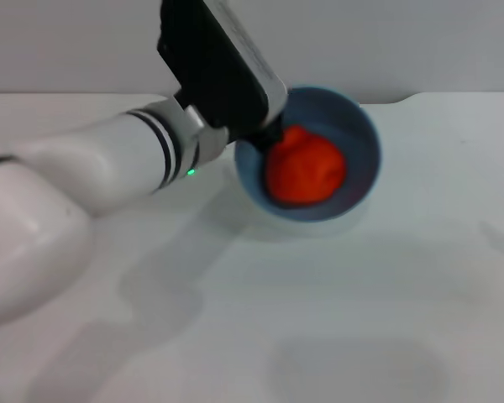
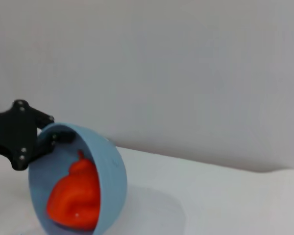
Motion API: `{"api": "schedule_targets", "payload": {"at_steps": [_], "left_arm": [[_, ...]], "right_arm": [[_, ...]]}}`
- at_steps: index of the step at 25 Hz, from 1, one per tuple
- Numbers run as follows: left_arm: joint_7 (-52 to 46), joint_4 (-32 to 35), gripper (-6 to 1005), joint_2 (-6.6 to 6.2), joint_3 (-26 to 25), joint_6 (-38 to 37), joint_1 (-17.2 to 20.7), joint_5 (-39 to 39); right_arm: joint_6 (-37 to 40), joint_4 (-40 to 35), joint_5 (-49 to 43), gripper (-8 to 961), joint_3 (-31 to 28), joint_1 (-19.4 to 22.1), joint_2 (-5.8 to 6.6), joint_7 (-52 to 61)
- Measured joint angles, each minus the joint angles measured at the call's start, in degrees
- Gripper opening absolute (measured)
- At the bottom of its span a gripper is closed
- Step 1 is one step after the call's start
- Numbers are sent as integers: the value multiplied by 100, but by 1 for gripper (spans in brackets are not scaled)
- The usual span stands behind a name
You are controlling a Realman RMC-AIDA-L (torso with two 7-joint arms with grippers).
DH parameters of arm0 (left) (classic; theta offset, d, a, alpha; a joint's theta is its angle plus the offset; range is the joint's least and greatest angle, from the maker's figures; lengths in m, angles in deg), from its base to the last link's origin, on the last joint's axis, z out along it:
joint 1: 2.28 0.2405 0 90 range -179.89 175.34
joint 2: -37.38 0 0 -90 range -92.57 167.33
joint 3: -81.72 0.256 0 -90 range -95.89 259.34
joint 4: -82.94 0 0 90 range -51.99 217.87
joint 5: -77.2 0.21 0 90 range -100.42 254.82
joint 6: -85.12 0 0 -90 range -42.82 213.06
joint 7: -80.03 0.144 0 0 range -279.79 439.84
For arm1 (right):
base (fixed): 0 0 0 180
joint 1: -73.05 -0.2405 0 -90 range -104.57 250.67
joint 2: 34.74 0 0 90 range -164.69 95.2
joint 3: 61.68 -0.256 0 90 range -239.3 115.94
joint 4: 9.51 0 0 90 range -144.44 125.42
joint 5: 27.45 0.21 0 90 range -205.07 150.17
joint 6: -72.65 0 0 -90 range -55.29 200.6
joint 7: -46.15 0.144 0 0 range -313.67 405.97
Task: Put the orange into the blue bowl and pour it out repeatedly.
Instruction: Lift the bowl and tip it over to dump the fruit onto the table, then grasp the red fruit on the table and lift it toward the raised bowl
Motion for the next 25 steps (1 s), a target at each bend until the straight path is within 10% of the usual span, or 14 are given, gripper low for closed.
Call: {"api": "schedule_targets", "payload": {"at_steps": [9, 15, 25], "left_arm": [[3631, -757, -1, 43, 965, 3952, 961, -27], [5663, -1544, -2, 46, 1608, 5442, 856, -1110], [6270, -1339, -1, 18, 1833, 5826, 596, -4002]], "right_arm": [[324, 104, 12, 592, -234, 8, -12, 0], [389, 159, 112, 591, -228, 3, -20, 0], [503, 249, 220, 591, -171, -115, -12, -1]]}}
